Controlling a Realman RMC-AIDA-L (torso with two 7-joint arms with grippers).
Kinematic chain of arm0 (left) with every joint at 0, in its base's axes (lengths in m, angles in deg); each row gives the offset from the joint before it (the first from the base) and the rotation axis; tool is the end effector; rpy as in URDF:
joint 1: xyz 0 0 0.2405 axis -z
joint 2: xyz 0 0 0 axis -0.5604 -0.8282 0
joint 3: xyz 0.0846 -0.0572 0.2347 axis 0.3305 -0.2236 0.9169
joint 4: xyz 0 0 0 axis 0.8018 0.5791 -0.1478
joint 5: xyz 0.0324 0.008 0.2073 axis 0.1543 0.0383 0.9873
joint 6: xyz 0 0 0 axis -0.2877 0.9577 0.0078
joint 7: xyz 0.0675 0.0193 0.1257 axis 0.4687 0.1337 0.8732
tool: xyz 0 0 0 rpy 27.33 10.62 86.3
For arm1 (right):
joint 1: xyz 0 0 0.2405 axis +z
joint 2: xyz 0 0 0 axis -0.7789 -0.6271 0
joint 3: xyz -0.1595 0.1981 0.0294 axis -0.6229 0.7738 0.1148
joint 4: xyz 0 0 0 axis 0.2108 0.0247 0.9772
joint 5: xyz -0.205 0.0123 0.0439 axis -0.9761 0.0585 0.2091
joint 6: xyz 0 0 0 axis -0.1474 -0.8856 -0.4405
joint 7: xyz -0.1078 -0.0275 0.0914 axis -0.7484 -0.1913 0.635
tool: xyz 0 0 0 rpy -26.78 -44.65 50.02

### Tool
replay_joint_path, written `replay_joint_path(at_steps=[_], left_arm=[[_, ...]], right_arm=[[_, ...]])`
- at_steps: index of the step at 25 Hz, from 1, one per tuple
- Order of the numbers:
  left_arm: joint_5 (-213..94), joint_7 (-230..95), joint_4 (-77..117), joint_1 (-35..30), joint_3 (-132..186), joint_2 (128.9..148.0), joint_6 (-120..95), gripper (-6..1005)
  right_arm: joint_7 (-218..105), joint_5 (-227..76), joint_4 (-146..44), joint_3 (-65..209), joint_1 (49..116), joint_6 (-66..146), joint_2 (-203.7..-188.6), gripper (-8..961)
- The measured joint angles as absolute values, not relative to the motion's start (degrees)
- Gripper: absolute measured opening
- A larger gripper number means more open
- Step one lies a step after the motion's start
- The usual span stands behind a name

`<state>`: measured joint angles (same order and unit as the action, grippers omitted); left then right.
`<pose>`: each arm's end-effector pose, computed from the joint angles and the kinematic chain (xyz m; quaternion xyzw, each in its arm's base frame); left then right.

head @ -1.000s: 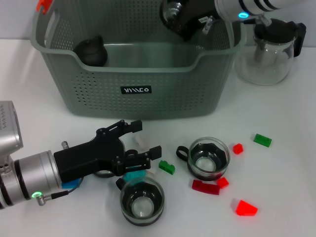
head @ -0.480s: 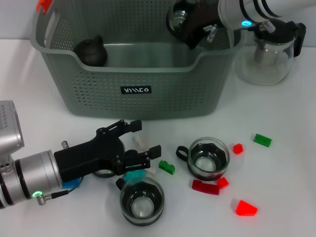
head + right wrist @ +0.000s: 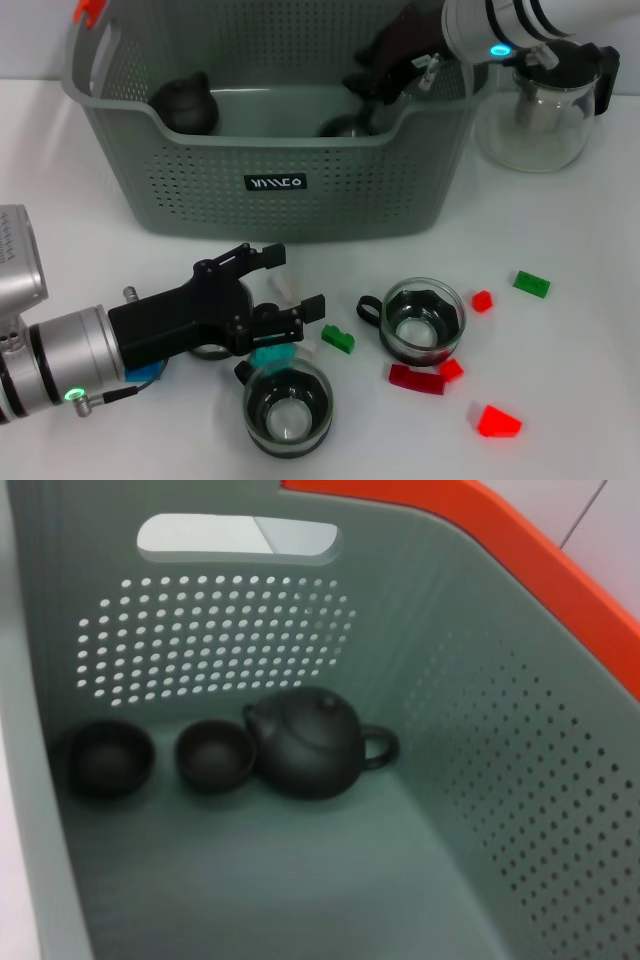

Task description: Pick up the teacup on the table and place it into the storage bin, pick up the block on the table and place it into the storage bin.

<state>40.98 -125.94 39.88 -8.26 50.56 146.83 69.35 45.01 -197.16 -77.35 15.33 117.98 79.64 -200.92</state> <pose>-0.2788 0.2787 -0.0537 -0.8952 -0.2296 -0.3446 0.1649 0.0890 0.4870 -0.0444 -0.9619 0.0415 -0.0420 0.2671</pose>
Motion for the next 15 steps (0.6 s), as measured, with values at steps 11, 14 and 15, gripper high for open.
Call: replay_joint_path(at_steps=[11, 14, 15], left_arm=[[40.14, -126.26, 39.88, -8.50, 50.48, 146.77, 70.11, 932], [40.09, -126.21, 39.88, -8.51, 50.47, 146.75, 70.16, 932], [40.09, -126.19, 39.88, -8.51, 50.47, 146.74, 70.15, 932]], right_arm=[[44.41, -187.90, -104.73, 16.24, 105.42, 88.79, -203.01, 611], [43.52, -179.32, -112.19, 17.09, 100.51, 97.40, -201.62, 656], [42.95, -176.16, -113.89, 17.64, 98.93, 101.01, -201.07, 671]])
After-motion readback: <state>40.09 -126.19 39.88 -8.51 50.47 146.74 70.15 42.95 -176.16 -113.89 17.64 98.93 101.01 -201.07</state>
